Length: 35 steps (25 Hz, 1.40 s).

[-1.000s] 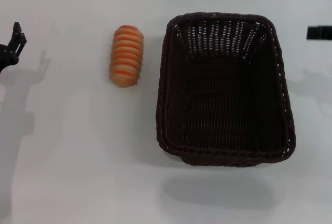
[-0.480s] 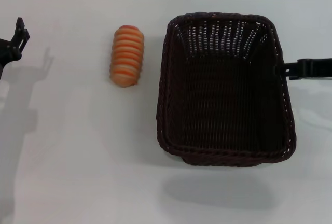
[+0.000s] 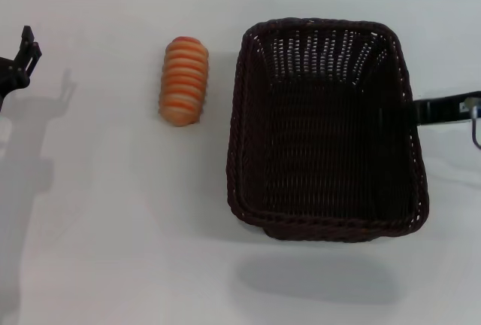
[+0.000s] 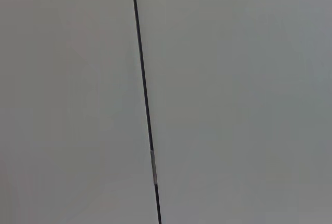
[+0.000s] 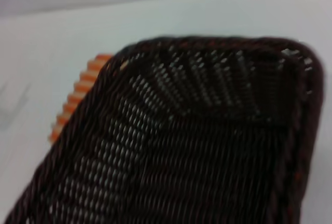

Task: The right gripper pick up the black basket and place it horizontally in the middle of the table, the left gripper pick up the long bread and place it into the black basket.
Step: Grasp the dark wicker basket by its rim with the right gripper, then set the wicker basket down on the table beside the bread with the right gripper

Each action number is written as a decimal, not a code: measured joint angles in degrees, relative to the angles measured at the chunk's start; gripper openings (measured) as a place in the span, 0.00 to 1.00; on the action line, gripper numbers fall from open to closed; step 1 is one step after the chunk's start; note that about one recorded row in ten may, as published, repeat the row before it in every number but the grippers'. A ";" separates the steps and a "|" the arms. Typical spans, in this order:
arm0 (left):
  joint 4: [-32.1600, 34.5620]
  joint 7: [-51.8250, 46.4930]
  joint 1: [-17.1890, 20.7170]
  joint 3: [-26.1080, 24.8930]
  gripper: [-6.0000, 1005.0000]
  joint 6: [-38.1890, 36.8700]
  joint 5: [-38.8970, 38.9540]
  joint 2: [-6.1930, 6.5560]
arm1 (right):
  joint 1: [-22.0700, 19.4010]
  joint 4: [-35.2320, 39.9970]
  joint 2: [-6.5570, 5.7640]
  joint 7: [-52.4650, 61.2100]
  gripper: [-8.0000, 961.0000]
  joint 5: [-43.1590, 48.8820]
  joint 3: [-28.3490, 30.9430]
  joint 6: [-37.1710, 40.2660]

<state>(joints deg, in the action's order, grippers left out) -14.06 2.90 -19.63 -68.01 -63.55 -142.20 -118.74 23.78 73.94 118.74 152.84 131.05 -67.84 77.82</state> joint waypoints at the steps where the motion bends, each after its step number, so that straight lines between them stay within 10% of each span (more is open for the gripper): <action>1: 0.00 0.02 -0.02 -0.03 0.86 0.00 0.00 0.00 | 0.11 -0.13 0.05 -1.50 0.76 0.35 -0.52 0.07; 8: -0.05 0.05 -0.05 -0.17 0.86 0.00 0.00 0.06 | 1.01 -1.76 0.11 -4.02 0.72 0.66 -2.37 -0.74; 22: -0.04 0.18 -0.29 -0.20 0.85 0.00 0.00 0.09 | 0.80 9.89 -0.04 -7.25 0.29 -0.27 -2.31 6.62; 35: -0.56 -0.13 -0.41 0.21 0.85 -0.04 -0.30 -0.14 | 12.55 7.77 0.02 -21.66 0.22 6.65 -3.07 17.96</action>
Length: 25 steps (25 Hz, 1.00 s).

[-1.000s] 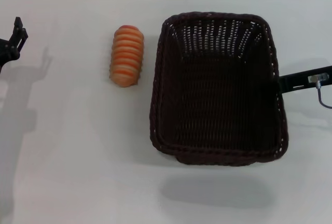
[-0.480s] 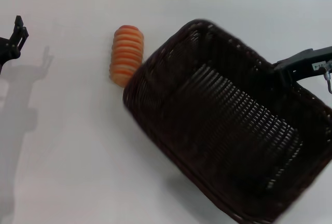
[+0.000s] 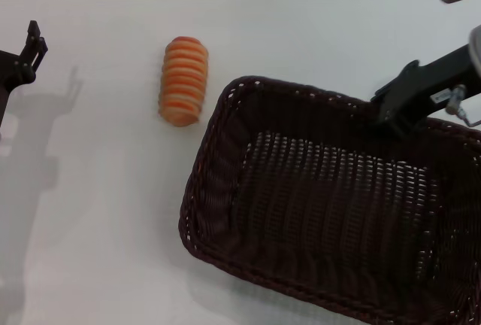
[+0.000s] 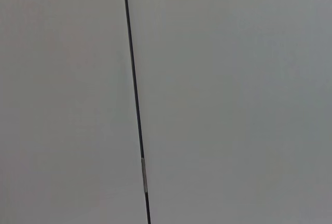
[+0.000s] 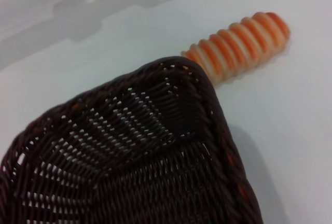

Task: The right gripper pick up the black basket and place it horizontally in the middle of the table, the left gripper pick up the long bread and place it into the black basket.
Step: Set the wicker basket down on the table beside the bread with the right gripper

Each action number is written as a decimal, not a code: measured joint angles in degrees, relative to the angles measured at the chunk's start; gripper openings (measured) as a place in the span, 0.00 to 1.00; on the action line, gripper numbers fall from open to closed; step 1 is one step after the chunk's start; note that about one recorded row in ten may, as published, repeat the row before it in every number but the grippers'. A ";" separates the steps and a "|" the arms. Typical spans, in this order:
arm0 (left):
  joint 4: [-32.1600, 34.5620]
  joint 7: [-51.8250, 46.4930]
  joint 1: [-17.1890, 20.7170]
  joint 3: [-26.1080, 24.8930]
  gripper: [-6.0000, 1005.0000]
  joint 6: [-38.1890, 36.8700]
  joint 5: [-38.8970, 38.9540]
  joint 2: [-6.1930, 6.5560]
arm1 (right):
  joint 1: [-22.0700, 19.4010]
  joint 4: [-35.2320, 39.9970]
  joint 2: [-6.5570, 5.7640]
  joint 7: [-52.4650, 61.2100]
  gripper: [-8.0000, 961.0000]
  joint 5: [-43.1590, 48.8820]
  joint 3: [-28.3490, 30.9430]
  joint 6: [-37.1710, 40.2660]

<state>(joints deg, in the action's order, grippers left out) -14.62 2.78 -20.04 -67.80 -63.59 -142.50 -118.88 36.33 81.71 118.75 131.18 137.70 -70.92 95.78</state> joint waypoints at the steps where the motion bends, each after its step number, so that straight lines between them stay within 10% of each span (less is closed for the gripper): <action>1: -0.02 -0.10 0.00 0.01 0.85 -0.01 -0.02 -0.02 | 0.69 -1.39 0.03 -1.01 0.22 0.07 -0.07 -0.27; 11: -0.15 -0.28 0.01 0.08 0.85 0.00 0.12 -0.13 | 3.44 -5.96 0.16 -5.44 0.20 8.29 -11.20 -9.82; 25: -0.21 -0.32 -0.23 0.83 0.85 0.05 0.27 -0.12 | 3.42 -4.79 0.27 -8.46 0.20 6.77 -11.99 -14.00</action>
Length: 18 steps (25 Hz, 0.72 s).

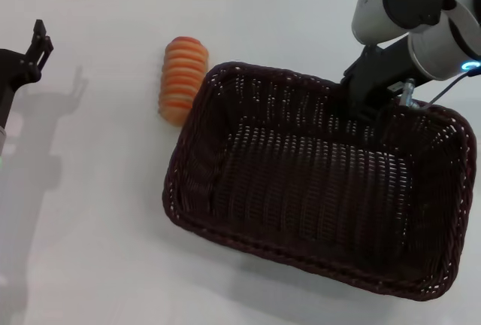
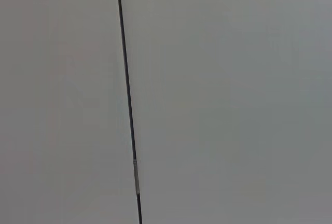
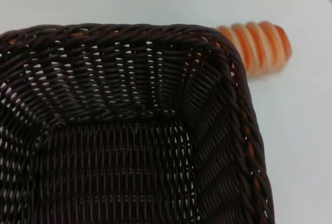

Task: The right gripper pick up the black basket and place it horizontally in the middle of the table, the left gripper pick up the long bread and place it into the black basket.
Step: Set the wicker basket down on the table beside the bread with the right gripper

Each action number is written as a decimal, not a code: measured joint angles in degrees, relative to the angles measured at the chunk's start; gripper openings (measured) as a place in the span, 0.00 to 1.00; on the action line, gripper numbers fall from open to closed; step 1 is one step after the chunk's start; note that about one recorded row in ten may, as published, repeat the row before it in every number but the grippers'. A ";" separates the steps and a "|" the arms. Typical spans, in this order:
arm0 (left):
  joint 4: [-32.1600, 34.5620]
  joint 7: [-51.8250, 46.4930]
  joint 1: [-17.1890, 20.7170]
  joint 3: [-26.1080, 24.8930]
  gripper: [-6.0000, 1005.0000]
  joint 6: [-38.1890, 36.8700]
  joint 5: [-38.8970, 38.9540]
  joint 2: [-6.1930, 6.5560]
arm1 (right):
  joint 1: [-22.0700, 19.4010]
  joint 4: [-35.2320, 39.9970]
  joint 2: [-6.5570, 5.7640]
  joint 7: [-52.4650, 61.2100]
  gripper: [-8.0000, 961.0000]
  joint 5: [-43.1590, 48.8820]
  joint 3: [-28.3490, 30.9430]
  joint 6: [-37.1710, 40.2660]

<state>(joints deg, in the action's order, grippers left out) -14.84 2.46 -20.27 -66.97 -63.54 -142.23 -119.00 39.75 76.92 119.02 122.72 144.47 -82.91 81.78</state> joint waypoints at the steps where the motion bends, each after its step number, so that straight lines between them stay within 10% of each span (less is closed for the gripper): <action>1: -0.01 0.00 -0.08 0.00 0.85 0.00 0.01 0.00 | -0.22 0.52 0.00 -1.25 0.20 -1.32 -0.37 -0.24; 18: -0.02 0.00 -0.74 0.20 0.85 0.09 0.01 -0.07 | 3.51 -6.30 -0.13 -7.49 0.20 -3.71 -5.26 -10.47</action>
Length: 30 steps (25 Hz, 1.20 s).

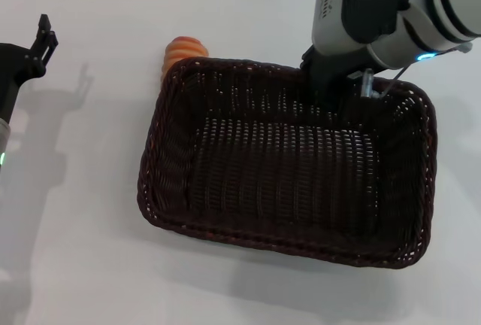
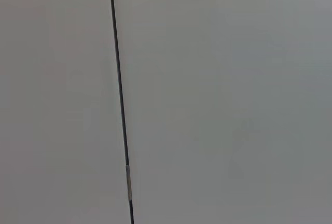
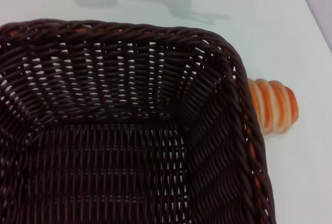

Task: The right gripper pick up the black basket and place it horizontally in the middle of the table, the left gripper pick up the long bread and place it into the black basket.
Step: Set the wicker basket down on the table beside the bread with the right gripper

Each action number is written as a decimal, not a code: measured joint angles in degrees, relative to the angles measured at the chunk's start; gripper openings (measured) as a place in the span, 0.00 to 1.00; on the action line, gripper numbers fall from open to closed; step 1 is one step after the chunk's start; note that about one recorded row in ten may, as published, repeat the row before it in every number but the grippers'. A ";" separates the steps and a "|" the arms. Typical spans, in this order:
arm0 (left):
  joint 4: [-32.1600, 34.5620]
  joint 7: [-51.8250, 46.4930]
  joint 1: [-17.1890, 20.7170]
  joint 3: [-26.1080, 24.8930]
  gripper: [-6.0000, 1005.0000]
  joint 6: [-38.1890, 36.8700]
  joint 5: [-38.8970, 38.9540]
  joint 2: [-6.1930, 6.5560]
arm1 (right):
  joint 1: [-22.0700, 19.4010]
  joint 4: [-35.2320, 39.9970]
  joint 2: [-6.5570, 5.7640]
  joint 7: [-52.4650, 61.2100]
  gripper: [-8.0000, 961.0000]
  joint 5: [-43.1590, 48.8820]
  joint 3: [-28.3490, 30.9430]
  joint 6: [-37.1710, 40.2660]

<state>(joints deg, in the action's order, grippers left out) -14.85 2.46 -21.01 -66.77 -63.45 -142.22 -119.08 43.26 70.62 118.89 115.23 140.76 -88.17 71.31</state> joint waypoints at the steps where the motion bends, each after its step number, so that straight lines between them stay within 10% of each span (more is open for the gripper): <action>1: 0.00 0.00 0.02 0.02 0.85 0.00 0.00 -0.01 | 0.16 -0.55 0.00 -0.15 0.20 -0.18 -0.35 -0.57; 16: 0.01 0.00 -0.59 0.42 0.85 0.09 0.02 -0.02 | -0.57 -1.52 0.28 0.30 0.20 -0.96 -7.76 -3.88; 30: 0.01 0.00 -1.29 0.42 0.85 1.44 0.02 0.08 | -5.29 6.47 0.29 0.54 0.79 -1.64 -6.73 -5.33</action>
<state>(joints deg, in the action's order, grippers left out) -14.85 2.46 -22.31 -66.35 -62.01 -142.20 -119.00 37.97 77.09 119.18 115.77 139.12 -94.90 65.98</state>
